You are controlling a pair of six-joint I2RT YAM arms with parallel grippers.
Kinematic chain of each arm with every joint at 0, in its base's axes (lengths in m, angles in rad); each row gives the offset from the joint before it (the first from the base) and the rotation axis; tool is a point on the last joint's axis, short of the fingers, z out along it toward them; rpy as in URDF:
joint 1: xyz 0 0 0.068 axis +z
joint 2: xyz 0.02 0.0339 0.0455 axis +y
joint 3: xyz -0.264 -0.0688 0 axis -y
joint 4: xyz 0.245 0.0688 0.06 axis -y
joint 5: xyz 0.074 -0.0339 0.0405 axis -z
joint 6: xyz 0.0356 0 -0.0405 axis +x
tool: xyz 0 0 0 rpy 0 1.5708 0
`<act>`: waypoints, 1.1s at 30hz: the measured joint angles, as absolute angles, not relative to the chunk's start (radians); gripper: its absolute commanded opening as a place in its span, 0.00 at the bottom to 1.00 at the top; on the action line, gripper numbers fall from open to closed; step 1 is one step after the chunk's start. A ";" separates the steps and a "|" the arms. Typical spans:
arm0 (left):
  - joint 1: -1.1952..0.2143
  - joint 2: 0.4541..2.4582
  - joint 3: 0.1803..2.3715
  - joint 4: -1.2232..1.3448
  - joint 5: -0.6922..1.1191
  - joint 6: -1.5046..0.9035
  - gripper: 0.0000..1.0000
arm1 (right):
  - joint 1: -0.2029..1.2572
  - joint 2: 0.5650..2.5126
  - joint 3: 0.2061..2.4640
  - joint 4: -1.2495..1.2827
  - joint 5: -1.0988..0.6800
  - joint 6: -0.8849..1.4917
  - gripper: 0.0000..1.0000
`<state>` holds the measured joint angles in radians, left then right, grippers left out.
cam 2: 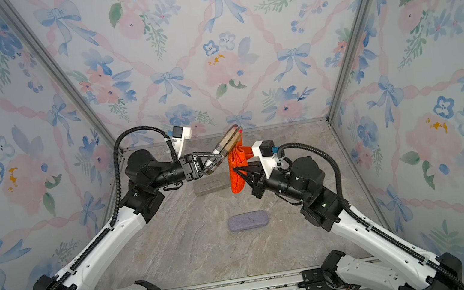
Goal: Wipe the eyeglass case
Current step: Wipe the dirt from the eyeglass case.
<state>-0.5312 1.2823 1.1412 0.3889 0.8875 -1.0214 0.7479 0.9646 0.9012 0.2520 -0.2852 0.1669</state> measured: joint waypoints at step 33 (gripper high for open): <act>-0.582 1.264 1.079 0.437 0.832 -1.191 0.28 | 0.429 1.023 0.973 0.397 -0.495 0.234 0.00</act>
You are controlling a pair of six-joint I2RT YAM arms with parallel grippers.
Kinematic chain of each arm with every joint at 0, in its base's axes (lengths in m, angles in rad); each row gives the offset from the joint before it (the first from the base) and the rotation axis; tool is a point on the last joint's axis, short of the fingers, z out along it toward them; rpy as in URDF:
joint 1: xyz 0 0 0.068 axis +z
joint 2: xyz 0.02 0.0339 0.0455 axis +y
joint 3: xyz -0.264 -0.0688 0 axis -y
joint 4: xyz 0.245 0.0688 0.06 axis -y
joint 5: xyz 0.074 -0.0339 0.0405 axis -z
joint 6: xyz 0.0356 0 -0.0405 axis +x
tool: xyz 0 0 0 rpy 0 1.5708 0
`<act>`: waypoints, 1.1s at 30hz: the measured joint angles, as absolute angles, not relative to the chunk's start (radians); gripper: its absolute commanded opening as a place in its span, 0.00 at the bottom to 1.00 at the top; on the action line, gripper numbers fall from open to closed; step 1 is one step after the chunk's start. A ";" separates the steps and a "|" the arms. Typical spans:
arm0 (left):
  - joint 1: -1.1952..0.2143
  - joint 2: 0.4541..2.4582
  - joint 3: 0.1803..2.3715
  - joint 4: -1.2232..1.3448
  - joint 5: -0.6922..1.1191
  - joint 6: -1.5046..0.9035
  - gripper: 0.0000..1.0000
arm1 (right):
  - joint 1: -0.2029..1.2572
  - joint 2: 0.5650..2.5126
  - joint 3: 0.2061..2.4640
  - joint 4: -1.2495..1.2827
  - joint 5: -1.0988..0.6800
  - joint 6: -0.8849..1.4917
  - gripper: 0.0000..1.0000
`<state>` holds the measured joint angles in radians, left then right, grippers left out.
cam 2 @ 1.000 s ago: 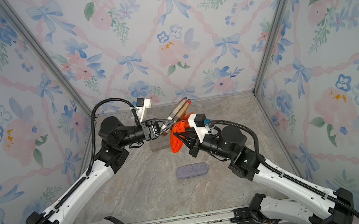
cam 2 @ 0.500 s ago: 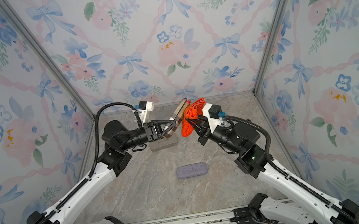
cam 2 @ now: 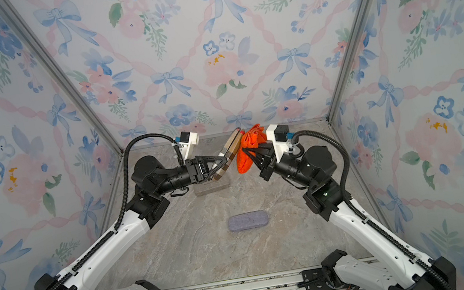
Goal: Wipe the eyeglass case
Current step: Wipe the dirt from the eyeglass case.
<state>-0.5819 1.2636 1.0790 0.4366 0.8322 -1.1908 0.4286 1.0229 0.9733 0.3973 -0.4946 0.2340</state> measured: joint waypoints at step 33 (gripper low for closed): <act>-0.567 1.259 1.077 0.426 0.851 -1.258 0.27 | 0.569 1.113 0.767 0.930 -0.750 0.611 0.00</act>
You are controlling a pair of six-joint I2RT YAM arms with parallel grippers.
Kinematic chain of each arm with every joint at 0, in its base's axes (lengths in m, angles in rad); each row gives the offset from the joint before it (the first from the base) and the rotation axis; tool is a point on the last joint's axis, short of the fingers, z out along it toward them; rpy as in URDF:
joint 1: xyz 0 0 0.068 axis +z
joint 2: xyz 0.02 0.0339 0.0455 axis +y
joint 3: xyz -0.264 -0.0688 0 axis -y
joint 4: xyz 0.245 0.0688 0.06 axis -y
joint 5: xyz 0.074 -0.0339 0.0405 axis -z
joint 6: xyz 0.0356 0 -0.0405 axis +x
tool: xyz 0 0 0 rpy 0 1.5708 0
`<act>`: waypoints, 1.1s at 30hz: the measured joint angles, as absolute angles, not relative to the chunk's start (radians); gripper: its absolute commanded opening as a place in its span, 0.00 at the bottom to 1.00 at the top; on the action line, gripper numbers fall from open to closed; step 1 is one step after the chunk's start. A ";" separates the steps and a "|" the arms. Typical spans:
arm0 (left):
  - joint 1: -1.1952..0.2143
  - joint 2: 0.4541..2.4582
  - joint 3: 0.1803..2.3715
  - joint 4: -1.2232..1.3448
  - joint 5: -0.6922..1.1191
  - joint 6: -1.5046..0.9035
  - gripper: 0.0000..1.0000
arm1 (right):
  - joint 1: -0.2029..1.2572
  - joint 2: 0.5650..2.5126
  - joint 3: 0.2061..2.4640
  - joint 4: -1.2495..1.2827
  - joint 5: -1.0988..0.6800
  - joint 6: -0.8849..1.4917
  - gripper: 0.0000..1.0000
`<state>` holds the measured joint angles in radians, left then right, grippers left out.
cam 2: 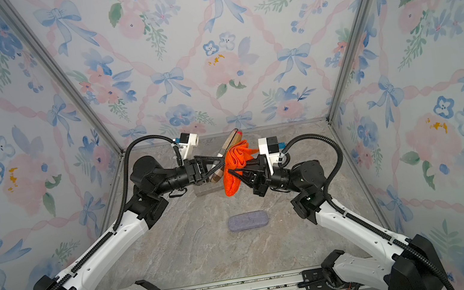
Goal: Wipe the eyeglass case
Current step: Wipe the dirt from the eyeglass case.
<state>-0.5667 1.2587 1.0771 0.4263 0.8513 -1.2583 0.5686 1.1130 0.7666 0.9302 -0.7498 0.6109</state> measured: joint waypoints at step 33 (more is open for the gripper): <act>-0.562 1.264 1.071 0.582 0.723 -1.322 0.27 | 0.688 1.388 0.850 1.367 -0.771 0.870 0.00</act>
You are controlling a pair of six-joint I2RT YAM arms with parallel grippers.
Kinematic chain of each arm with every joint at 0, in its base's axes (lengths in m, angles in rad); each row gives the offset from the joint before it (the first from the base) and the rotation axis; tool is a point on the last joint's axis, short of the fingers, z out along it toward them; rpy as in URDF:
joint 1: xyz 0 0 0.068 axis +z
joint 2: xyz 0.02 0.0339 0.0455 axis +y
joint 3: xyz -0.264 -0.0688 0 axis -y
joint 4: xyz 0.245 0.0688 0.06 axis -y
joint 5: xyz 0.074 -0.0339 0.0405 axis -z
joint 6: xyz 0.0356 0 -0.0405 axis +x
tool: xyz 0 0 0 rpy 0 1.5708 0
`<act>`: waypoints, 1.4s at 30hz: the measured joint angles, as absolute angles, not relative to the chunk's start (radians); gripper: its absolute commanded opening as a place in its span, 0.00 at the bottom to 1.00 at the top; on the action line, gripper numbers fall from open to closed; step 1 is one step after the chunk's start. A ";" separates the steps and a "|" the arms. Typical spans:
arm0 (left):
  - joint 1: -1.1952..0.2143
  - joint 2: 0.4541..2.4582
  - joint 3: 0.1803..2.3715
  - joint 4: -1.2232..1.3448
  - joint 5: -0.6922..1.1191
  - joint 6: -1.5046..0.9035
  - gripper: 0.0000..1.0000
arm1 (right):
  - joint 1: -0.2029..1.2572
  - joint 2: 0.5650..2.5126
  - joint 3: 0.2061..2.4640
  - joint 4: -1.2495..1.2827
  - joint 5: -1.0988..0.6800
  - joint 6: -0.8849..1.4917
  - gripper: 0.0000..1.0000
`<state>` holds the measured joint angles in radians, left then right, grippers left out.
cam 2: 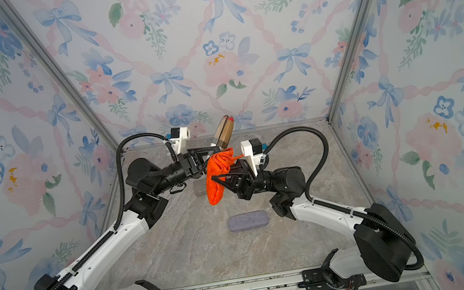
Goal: Wipe the eyeglass case
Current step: Wipe the dirt from the eyeglass case, then place the eyeglass case at the center of the board.
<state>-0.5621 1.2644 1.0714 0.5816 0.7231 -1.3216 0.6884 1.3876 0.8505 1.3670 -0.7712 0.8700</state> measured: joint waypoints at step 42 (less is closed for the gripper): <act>-0.797 1.820 1.331 -0.043 0.311 -0.635 0.27 | 0.145 0.805 0.862 0.310 -0.589 0.529 0.00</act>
<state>-0.7971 1.8198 1.3308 -0.0433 0.3111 -0.6350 0.1448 0.8047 0.8623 0.3099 -0.5892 0.5285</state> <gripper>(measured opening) 0.608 0.092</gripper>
